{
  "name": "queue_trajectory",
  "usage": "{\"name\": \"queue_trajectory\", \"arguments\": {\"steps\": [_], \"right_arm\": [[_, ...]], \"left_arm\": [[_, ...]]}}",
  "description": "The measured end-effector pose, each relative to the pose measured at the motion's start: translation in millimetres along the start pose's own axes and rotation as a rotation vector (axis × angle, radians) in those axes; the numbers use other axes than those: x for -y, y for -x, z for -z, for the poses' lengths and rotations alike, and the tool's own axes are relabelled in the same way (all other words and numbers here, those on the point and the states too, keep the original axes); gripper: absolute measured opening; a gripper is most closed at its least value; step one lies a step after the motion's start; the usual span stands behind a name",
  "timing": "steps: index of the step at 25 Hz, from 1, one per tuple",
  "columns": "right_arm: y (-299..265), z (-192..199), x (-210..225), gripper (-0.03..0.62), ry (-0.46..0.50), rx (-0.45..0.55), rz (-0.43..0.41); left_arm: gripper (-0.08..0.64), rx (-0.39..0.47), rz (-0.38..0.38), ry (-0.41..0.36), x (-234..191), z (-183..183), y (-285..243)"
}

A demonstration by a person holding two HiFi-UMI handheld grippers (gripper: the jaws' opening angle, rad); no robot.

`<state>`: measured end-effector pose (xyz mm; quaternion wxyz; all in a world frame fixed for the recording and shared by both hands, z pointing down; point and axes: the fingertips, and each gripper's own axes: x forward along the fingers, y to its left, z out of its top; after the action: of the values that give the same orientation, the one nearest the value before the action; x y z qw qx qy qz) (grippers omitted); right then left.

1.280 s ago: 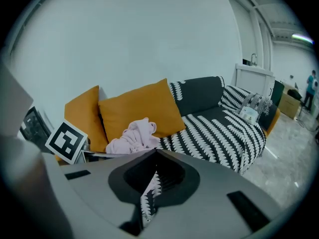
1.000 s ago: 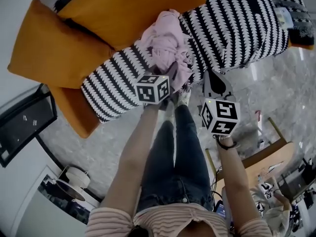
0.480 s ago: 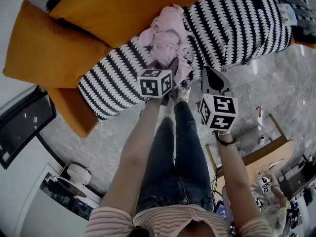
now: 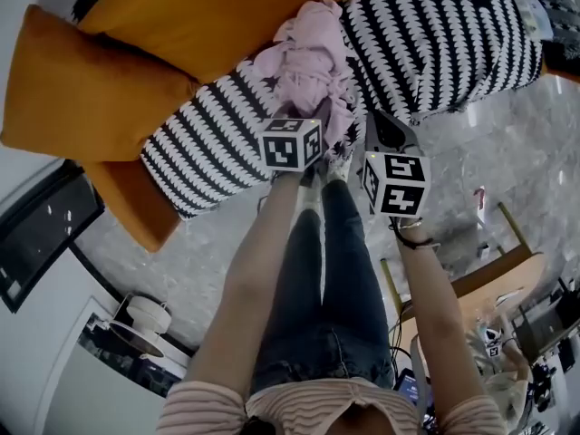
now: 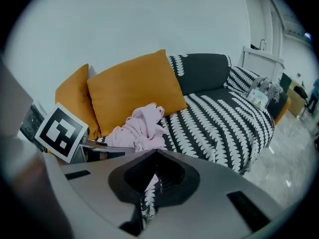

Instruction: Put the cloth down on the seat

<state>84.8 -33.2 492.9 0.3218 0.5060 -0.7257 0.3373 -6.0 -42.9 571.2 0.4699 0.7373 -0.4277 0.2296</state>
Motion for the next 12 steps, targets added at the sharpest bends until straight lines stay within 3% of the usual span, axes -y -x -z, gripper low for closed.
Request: {"name": "queue_trajectory", "arguments": {"steps": [12], "right_arm": [[-6,11,-2,0.008,-0.011,-0.027,-0.004]], "left_arm": [[0.118,-0.025,-0.032,-0.009,-6,5,-14]]}}
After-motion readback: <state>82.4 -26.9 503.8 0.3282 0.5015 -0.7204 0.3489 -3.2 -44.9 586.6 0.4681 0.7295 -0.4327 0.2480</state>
